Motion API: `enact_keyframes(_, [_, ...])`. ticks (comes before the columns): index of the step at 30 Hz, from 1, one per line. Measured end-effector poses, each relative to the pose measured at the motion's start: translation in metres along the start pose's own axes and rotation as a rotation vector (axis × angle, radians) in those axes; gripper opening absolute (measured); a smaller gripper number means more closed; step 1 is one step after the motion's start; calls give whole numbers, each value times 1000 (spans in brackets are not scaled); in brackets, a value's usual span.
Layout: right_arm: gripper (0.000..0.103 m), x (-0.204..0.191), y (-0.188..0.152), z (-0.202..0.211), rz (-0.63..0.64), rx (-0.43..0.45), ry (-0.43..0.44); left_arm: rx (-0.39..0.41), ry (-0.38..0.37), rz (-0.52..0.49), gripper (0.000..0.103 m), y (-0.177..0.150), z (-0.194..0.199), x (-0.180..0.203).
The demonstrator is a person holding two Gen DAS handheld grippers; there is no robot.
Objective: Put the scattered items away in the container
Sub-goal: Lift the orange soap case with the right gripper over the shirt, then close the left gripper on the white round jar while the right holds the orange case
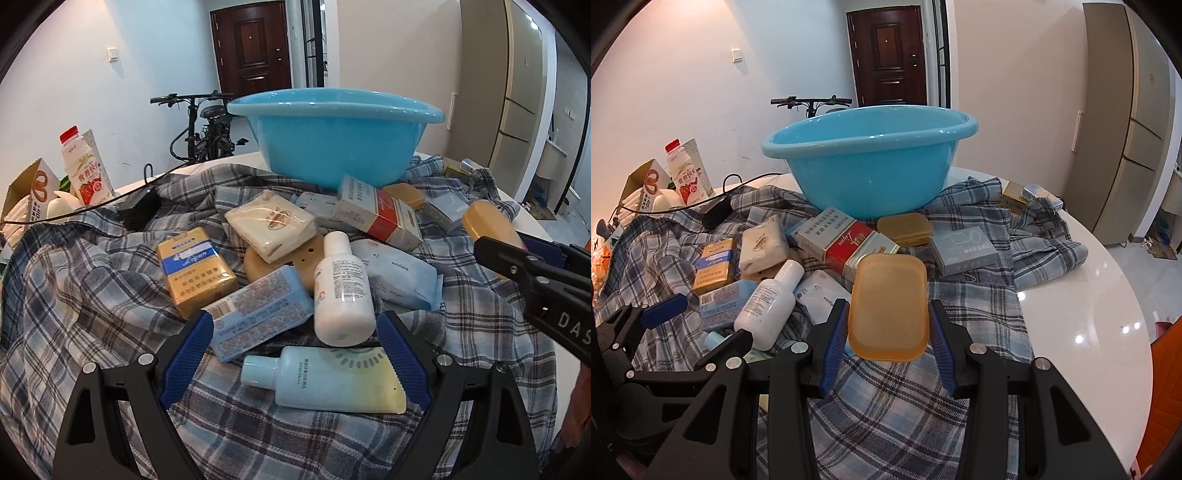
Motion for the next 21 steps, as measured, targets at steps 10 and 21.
enact_keyframes(10, [42,31,-5,-14,-57,-1,-15,-27,-4,4,92,7,-5,8])
enact_keyframes(21, [42,38,-9,-14,-76,1,-5,-36,50,-60,92,13,-20,27])
Point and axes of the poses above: each gripper's, at about its wrist camera, not at the fingertips, and z roughly against the way its jaws point, x to its right, y to its top, the point moved 6 cm from there along -z, roughly the way its jaws point, and after that the axes turned 8 degrees about -x, right-handed, at the moved point
